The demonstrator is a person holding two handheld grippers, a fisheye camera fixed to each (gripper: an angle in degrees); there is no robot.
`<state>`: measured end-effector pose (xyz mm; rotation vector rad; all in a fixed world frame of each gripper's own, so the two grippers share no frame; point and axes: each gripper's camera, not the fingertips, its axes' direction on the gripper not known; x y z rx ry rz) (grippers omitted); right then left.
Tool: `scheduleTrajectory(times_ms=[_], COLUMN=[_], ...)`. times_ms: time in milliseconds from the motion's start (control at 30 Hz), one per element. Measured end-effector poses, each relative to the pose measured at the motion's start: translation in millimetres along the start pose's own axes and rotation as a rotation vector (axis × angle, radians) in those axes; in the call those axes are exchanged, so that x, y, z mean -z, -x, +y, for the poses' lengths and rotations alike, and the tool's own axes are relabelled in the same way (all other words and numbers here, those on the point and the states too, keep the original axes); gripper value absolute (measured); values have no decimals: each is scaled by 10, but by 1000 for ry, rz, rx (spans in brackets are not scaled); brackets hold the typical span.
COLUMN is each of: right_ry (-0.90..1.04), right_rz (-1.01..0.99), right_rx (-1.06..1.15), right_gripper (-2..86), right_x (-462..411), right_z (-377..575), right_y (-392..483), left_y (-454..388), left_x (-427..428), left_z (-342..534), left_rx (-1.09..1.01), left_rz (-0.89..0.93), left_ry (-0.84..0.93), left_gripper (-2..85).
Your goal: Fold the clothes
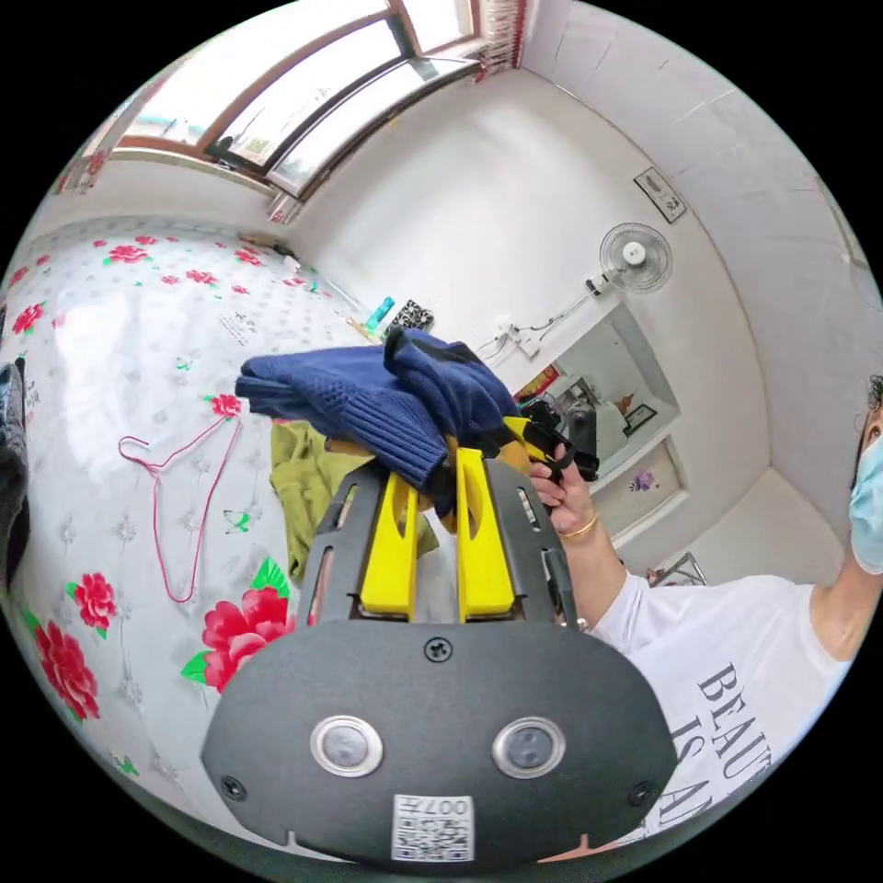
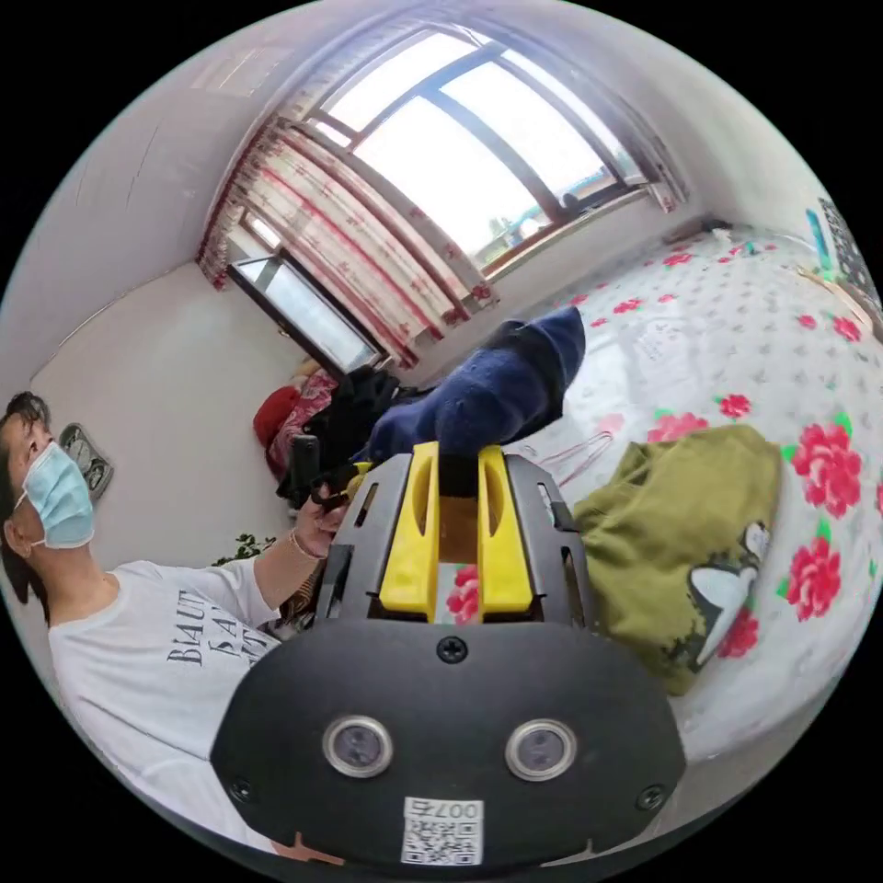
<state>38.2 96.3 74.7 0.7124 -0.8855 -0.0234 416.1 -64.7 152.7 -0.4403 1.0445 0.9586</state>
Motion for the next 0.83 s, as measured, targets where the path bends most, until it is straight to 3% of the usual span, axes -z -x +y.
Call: scheduleTrajectory(times_ms=[67, 167, 233, 300, 367, 433, 500, 567, 700, 833], right_ry=[49, 84, -9, -11, 184, 410, 635, 814, 948, 971], right_rz=[192, 314, 284, 311, 375, 361, 311, 302, 365, 457], right_rx=[-169, -289, -222, -171, -75, 2, 104, 275, 469, 734], right_gripper=[52, 55, 56, 57, 56, 53, 50, 41, 26, 12], right_x=[18, -75, -115, -333, -955, -1573, -2174, -2788, -3388, -3631], right_z=[317, 849, 1189, 1483, 1765, 1972, 2205, 2515, 2864, 3165], right_y=[-422, -650, -461, -223, 72, 275, 523, 939, 1491, 1924], left_y=[-15, 11, 101, 187, 186, 78, -232, -511, -978, -1147], left_x=[-377, -583, -476, -75, 385, 910, 1552, 1920, 2323, 2408], left_z=[176, 794, 1266, 1937, 2432, 2892, 3439, 3802, 4407, 4683], left_rx=[23, 20, 74, 195, 346, 513, 711, 831, 988, 1034], left_rz=[-80, -216, -333, -562, -751, -926, -1132, -1225, -1330, -1366], left_ry=[113, 223, 293, 357, 343, 266, 84, -87, -341, -412], left_gripper=[24, 32, 46, 55, 59, 64, 75, 83, 108, 117])
